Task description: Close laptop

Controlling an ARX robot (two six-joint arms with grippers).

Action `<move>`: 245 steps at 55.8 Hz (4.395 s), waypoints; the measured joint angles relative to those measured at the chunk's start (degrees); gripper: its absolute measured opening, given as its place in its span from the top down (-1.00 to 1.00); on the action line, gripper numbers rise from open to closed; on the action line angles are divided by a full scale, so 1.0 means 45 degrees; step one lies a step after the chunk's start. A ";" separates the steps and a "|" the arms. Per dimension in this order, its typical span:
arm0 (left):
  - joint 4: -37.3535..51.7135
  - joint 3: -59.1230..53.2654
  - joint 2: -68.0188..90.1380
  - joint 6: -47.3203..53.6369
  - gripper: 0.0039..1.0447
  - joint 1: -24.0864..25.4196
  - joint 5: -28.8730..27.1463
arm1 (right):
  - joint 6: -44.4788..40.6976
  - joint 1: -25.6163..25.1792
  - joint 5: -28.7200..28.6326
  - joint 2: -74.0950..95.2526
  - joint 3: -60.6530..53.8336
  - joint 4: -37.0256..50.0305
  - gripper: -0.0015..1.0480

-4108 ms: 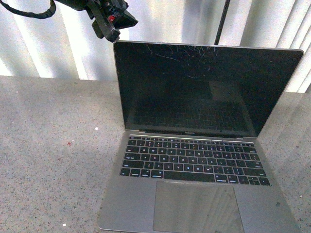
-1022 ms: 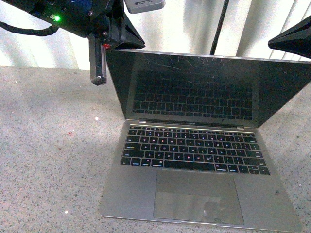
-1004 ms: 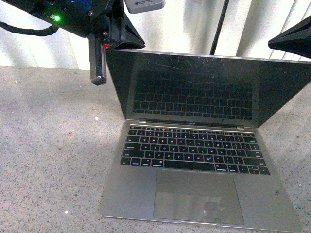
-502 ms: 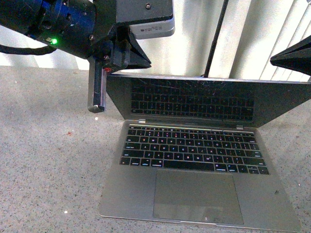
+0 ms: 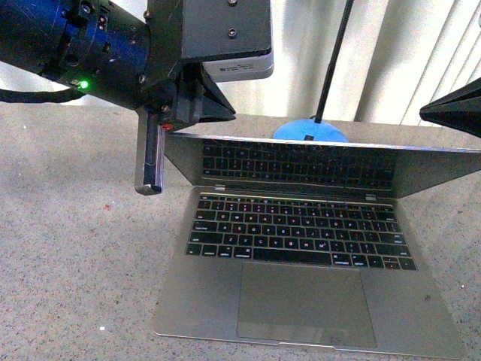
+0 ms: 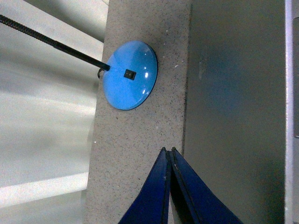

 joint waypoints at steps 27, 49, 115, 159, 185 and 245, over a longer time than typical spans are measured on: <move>0.0121 0.0219 0.0000 -0.0131 0.94 -0.0034 -0.0374 | -0.0486 0.0214 -0.0359 -0.0573 -0.0005 -0.0437 0.94; -0.0325 0.0287 0.0000 -0.0117 0.94 -0.0034 -0.0291 | -0.0369 0.0165 -0.0510 -0.0680 -0.0204 -0.0845 0.94; -0.0209 -0.1613 -0.0185 0.0447 0.94 -0.0947 -0.0291 | -0.0340 0.0078 -0.0631 -0.0573 -0.1642 -0.1025 0.94; 0.0223 -0.2390 -0.0185 0.0306 0.94 -0.1141 -0.0311 | -0.0228 0.0325 -0.0685 0.0044 -0.2540 0.0146 0.94; 0.1059 -0.3113 0.0087 0.0126 0.94 -0.1166 -0.0277 | 0.0092 0.0636 -0.0695 0.0651 -0.3118 0.1161 0.94; 0.3045 -0.4226 0.2108 -0.0432 0.94 -0.1413 -0.0185 | 0.1506 0.1190 -0.0801 0.3036 -0.4323 0.4328 0.94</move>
